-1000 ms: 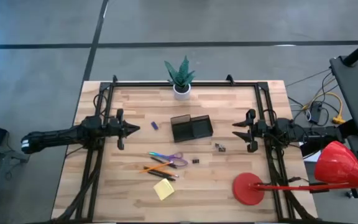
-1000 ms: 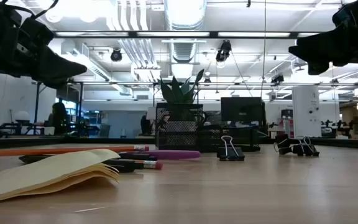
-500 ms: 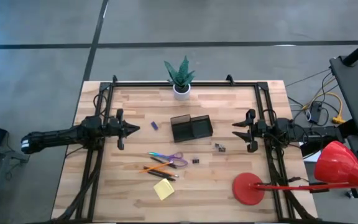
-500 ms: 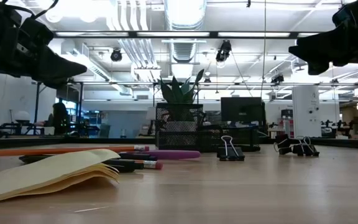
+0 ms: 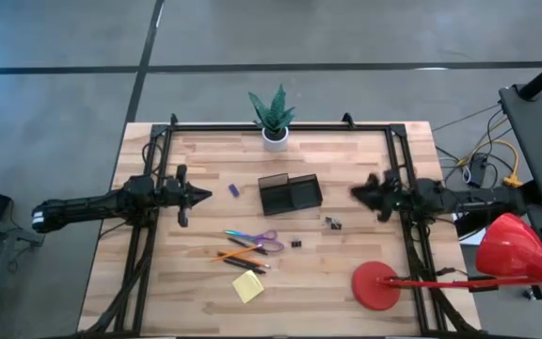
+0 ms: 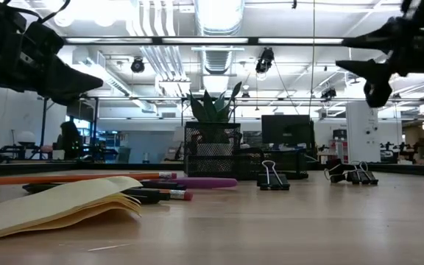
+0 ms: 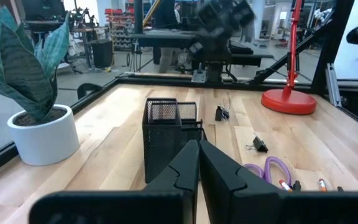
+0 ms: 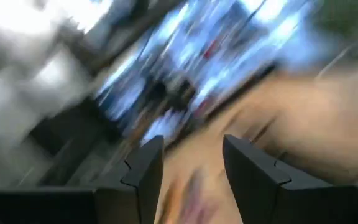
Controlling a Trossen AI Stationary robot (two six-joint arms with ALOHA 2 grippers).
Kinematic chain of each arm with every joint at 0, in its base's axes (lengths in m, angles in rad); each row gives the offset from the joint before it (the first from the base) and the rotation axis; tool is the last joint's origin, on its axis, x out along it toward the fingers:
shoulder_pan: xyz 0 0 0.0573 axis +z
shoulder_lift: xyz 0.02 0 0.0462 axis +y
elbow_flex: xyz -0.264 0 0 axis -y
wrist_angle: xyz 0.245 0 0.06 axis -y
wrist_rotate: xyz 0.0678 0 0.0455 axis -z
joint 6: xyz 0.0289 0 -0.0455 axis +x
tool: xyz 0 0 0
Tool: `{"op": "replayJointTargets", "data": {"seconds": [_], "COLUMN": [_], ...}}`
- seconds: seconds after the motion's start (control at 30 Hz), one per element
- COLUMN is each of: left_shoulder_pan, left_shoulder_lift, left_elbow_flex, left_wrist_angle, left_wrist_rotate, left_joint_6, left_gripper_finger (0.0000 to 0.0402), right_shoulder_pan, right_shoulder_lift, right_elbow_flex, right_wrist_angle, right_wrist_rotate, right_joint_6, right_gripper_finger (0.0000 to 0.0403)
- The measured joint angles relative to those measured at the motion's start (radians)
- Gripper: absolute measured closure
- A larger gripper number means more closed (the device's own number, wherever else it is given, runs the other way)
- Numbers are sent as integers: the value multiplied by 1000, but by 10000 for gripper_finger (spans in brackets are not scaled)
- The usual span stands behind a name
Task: Pick and place office supplies into organizer
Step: Put the top right black clip into the black organizer
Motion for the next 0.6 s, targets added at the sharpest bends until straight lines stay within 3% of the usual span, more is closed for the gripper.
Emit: {"op": "replayJointTargets", "data": {"seconds": [0.03,0.13,0.23,0.43,0.6], "left_shoulder_pan": [0,0,1,1,0], "left_shoulder_lift": [3,2,7,18,11], "left_elbow_flex": [0,0,0,0,0], "left_wrist_angle": [1,1,117,654,1008], "left_wrist_rotate": [0,-8,-171,-213,-192], "left_joint_6": [0,8,58,-375,-497], "left_gripper_finger": [402,402,402,402,402], "right_shoulder_pan": [8,33,39,31,24], "right_shoulder_lift": [43,174,316,559,709], "right_elbow_flex": [3,89,235,559,805], "right_wrist_angle": [45,67,-5,16,-221], "right_wrist_rotate": [-50,-71,-85,87,151], "right_joint_6": [29,51,-70,142,-90], "right_gripper_finger": [248,248,248,248,248]}}
